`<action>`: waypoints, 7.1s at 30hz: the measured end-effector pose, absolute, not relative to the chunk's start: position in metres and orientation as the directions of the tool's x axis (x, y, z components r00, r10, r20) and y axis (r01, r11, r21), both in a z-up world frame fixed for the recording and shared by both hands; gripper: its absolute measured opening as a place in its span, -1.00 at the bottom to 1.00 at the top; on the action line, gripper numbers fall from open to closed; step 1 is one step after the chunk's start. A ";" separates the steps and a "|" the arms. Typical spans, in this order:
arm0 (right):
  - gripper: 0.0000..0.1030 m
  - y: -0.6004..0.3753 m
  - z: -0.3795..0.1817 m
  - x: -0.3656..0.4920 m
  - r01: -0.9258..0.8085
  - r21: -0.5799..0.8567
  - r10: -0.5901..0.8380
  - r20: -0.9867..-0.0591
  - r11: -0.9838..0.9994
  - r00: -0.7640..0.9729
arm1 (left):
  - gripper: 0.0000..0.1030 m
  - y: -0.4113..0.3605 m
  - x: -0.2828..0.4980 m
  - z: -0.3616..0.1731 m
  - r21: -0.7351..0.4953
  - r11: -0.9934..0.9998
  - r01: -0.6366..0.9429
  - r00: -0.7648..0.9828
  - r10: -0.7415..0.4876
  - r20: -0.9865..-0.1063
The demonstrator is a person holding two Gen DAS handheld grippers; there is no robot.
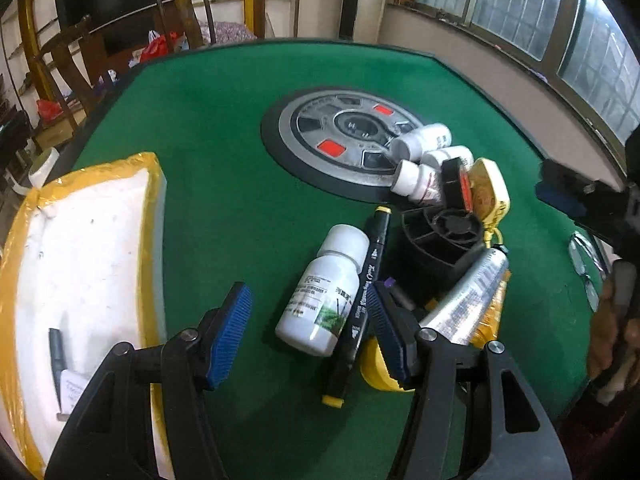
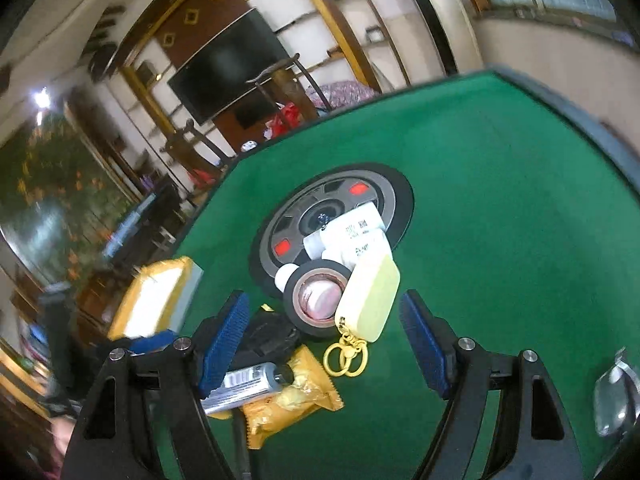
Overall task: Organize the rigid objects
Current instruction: 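Move both grippers back to the pile of items on the table, then grasp the white bottle with the left gripper while the right gripper grasps the yellow tag keychain, then carry the white bottle and yellow tag with both grippers over the foam box, then open both grippers to release the bottle and tag into the box, then move both grippers back to the remaining items on the table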
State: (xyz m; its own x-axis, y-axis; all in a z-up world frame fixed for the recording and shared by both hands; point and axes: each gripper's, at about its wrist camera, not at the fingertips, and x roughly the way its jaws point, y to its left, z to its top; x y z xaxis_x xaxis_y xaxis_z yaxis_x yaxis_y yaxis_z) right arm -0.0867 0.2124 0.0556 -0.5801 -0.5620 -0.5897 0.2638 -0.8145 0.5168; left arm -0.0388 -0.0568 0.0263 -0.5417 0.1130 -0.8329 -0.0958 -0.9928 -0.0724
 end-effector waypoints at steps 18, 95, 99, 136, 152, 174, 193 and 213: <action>0.40 0.226 0.020 -0.098 0.160 0.456 -0.458 -0.679 -0.875 -0.574 | -0.35 -0.054 -0.041 0.002 -0.138 -0.990 -0.022 -0.606 0.123 -0.786; -0.70 0.229 0.056 -0.080 0.278 0.291 -0.401 -0.610 -0.915 -0.683 | -0.39 -0.062 -0.027 0.027 -0.127 -0.992 0.012 -0.764 0.073 -0.641; -0.70 0.224 0.062 -0.075 0.299 0.302 -0.424 -0.585 -0.905 -0.692 | -0.39 -0.064 -0.025 0.030 -0.125 -0.992 0.012 -0.781 0.068 -0.620; -0.69 -0.017 0.103 -0.040 0.693 0.376 -0.755 -0.534 -0.615 -0.380 | -0.39 -0.240 0.043 0.088 -0.187 -0.944 0.272 -0.820 -0.126 -0.559; -0.69 -0.118 0.021 -0.108 0.620 0.462 -0.686 -0.706 -0.634 -0.176 | -0.39 -0.269 -0.020 0.033 -0.204 -0.941 0.270 -0.686 -0.039 -0.726; -0.69 -0.147 -0.009 -0.151 0.527 0.508 -0.638 -0.765 -0.682 -0.087 | -0.39 -0.296 -0.043 0.014 -0.284 -0.905 0.316 -0.608 0.036 -0.793; 0.00 -0.124 0.017 -0.149 0.550 0.444 -0.622 -0.761 -0.707 -0.184 | 0.13 -0.300 -0.037 0.027 -0.366 -0.878 0.310 -0.641 0.091 -0.762; 0.07 -0.025 0.048 -0.110 0.525 0.554 -0.731 -0.647 -0.646 -0.216 | 0.23 -0.268 -0.007 0.054 -0.392 -0.882 0.263 -0.702 0.104 -0.705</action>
